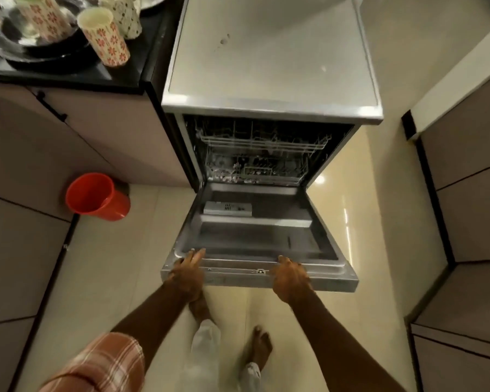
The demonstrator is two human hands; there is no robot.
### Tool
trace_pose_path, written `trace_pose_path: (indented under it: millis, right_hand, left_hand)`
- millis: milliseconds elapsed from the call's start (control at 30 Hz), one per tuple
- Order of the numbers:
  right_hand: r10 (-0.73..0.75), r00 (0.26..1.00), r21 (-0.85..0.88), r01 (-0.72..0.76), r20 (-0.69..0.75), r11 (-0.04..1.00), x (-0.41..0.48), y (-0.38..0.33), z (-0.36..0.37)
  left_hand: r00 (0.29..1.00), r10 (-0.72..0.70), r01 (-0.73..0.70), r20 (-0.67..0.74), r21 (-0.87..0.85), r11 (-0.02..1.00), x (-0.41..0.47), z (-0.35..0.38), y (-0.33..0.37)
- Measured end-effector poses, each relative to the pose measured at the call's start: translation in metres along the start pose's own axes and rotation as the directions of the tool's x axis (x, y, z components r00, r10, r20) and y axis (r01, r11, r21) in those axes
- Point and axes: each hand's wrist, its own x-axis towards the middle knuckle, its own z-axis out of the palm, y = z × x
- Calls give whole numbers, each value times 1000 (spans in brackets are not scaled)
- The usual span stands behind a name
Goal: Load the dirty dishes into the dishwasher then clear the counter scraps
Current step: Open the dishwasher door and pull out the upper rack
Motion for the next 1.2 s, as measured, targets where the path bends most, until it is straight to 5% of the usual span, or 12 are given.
trace_pose_path:
  millis: [233,300,367,433,600,800,1200]
  right_hand:
    - [33,999,113,-37,37,993,20,22,77]
    - [48,999,134,-51,21,990,35,28,103]
    - [52,985,104,-70,166,992,53,30,117]
    - [42,967,95,-67,250,993,77,37,153]
    - [25,951,-9,-23,309,1000,98,45,204]
    - [22,922,154,-88,387,984,122,64,289]
    - [37,946,-10,-36,322,999,163,63,379]
  left_hand:
    - [986,51,-27,158,-150,988,30,79,9]
    - [983,81,-58,162,-142,988,54,98,6]
    - [980,111,-112,163,1,994,78,111,1]
    - [999,0,5,44,-108,994,108,143,1]
    - [987,-22,37,160,-88,995,146,185,10]
    - [995,-26,33,101,-65,997,199,271,19]
    - [993,43,-48,110,35,998,262,344,16]
